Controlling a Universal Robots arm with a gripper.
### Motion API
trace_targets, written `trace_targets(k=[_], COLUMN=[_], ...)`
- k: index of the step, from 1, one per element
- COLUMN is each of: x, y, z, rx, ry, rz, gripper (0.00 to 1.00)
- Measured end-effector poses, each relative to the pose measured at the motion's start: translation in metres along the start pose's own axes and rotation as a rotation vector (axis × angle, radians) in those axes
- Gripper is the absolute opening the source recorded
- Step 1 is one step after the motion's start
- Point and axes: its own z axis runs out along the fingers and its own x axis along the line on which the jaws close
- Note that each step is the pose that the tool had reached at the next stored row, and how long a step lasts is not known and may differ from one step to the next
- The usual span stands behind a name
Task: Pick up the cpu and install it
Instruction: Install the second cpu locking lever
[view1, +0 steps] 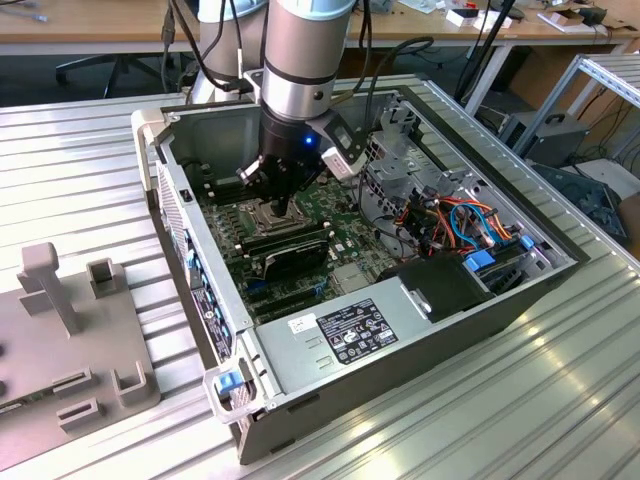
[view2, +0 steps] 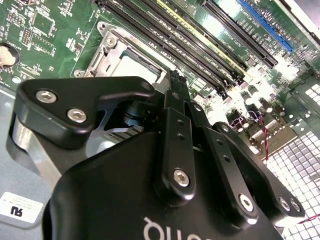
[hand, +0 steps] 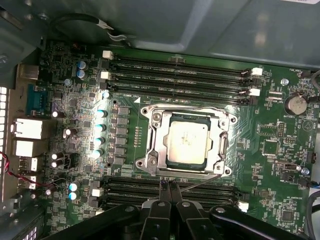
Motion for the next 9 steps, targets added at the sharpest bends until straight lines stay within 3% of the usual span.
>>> trace_targets(k=[9], x=[0.0033], y=[0.0007], z=[0.0040], rx=[0.0002], ry=[-0.0009], rz=[0.000], gripper=[0.11])
